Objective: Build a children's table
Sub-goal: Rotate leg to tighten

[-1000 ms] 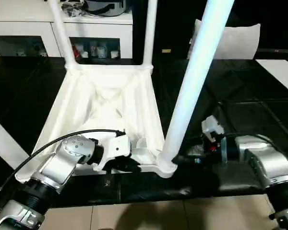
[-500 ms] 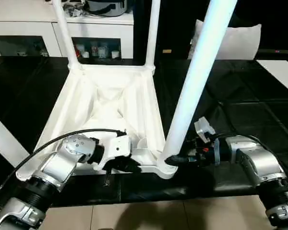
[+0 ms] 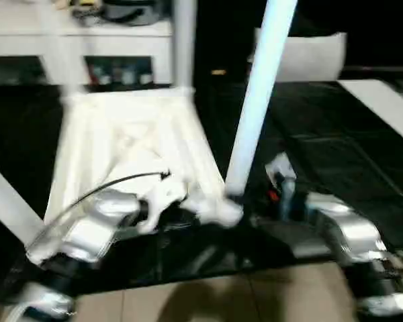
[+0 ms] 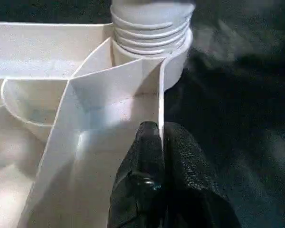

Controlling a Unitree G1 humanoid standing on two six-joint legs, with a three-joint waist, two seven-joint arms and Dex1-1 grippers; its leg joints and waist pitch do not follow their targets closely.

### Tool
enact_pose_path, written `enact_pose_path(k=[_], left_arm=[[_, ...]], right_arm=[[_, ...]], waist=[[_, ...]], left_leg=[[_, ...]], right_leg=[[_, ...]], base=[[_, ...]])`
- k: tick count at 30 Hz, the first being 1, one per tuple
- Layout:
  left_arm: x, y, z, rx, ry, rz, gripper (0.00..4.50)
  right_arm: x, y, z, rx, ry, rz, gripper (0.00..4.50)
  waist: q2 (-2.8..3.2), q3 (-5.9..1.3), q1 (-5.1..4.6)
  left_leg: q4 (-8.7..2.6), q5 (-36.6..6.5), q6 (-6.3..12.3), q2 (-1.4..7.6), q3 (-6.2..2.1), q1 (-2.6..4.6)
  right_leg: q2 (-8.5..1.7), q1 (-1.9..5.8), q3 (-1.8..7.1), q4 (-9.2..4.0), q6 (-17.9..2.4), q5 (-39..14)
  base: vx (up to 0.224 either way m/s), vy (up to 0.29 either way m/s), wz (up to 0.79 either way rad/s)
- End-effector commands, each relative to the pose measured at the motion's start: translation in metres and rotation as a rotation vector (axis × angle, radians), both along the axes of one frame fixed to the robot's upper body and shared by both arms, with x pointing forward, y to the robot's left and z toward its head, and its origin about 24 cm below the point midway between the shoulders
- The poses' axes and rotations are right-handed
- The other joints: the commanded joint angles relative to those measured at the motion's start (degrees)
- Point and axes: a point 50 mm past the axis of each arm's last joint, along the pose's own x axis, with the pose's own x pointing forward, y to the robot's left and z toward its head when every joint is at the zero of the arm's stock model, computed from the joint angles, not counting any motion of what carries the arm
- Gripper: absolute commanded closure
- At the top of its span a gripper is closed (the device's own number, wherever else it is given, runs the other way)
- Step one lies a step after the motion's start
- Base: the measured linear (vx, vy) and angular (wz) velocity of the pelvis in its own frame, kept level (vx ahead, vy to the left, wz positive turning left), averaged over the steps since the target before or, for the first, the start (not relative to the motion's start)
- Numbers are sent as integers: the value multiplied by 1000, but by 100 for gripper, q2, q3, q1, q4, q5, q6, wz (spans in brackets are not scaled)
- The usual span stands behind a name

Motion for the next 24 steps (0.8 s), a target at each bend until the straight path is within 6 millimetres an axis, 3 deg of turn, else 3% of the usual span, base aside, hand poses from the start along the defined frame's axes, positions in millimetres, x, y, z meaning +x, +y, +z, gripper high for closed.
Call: enact_pose_path(k=[1, 3, 4, 5, 7, 11, 13, 21, 24], left_arm=[[7, -19, 11, -61, -58, 73, 450], [8, -27, 12, -70, -78, 123, 450], [6, -33, 12, -77, -82, 115, 450], [6, -33, 12, -74, -84, 108, 450], [4, -34, 12, -62, -90, 80, 450], [0, -30, 12, -45, -95, 47, 450], [-2, -27, 12, -45, -97, 31, 450], [-8, -10, 9, -10, -115, -114, 450], [-18, 1, 7, 23, -95, -274, 450]], right_arm=[[5, -4, -15, -49, 76, -207, 249], [7, 1, -13, -22, 62, -260, 249], [7, 5, -11, -43, 22, -244, 217], [7, 6, -10, -41, 15, -239, 217], [7, 8, -8, -16, 15, -231, 183], [2, 3, -1, -17, -23, -135, 153], [1, -3, 2, -25, -35, -91, 132], [-4, -32, 14, -57, -78, 137, 67], [-10, -38, 19, -58, -79, 317, 59]], waist=[[26, -311, -5], [30, -324, -7], [32, -331, 9], [35, -333, 15], [37, -353, 36], [55, -401, 111], [24, -375, 133], [21, -336, 200], [24, -343, 244]], left_leg=[[-368, -882, 195, 63, -56, -79], [-386, -788, 235, 67, -58, -86], [-399, -700, 281, 78, -62, -100], [-408, -639, 305, 91, -66, -103], [-422, -348, 386, 130, -75, -130], [-395, 230, 506, 169, -73, -143], [-376, 285, 635, 143, -42, -176], [-386, -144, 623, 104, -17, -165], [-385, -216, 663, 121, -30, -142]], right_leg=[[-433, 331, 209, -684, 597, -3010], [-447, 332, 242, -654, 513, -2860], [-456, 342, 293, -609, 446, -2681], [-457, 341, 319, -577, 395, -2572], [-479, 358, 410, -454, 142, -2070], [-494, 377, 485, -255, -276, -1126], [-492, 389, 504, -226, -422, -903], [-456, 381, 469, -362, -22, -1854], [-452, 371, 470, -355, -12, -1894]], base=[[0, 0, 0], [0, 0, 0], [0, 0, 0], [0, 0, 0], [0, 0, 0], [0, 0, 0], [0, 0, 0], [0, 0, 0], [0, 0, 0]])
